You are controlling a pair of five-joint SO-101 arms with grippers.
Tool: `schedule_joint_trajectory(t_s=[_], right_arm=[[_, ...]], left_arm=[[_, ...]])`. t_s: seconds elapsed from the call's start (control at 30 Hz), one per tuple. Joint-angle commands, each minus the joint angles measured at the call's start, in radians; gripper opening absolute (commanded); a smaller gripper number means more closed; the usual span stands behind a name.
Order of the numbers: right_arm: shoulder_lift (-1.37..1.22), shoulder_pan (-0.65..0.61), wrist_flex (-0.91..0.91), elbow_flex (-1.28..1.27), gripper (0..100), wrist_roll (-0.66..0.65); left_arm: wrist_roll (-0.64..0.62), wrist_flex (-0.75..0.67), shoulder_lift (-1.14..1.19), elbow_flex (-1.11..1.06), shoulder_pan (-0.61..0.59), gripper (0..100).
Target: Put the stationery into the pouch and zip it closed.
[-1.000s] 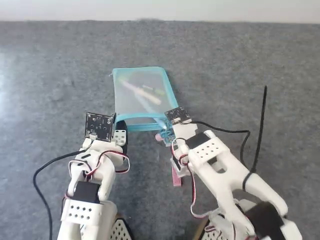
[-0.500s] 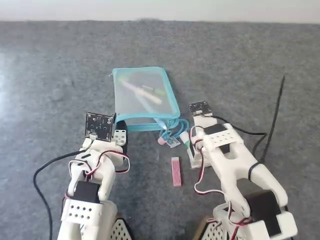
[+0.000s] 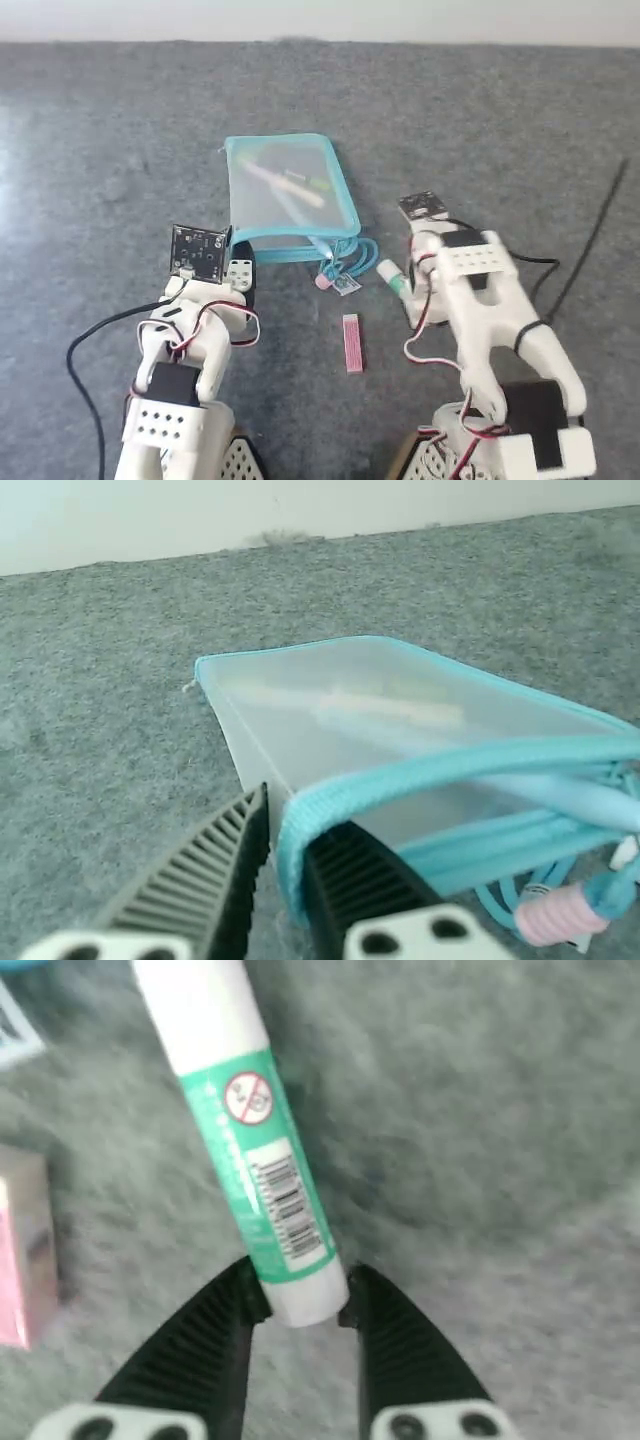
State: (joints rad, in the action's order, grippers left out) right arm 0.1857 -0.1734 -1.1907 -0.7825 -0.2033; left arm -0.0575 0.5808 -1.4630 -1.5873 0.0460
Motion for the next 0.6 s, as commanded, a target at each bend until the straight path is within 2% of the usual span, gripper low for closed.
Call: schedule_joint_trajectory(t_s=[0.0, 0.07, 0.13, 0.43, 0.57], right_arm=[[0.001, 0.016, -0.074, 0.057, 22.1, -0.100], [0.001, 0.002, -0.104, 0.057, 29.0, -0.140], [0.001, -0.013, -0.108, 0.057, 31.1, -0.160], [-0.010, -0.110, -0.050, 0.104, 29.2, -0.163], [-0.012, -0.113, -0.045, 0.103, 24.3, -0.158]], left_arm=[[0.009, -0.025, -0.014, 0.015, 0.011, 1], [0.009, -0.026, -0.014, 0.015, 0.011, 1], [0.009, -0.026, -0.014, 0.015, 0.011, 1], [0.009, -0.025, -0.014, 0.015, 0.006, 1], [0.009, -0.025, -0.014, 0.015, 0.006, 1]])
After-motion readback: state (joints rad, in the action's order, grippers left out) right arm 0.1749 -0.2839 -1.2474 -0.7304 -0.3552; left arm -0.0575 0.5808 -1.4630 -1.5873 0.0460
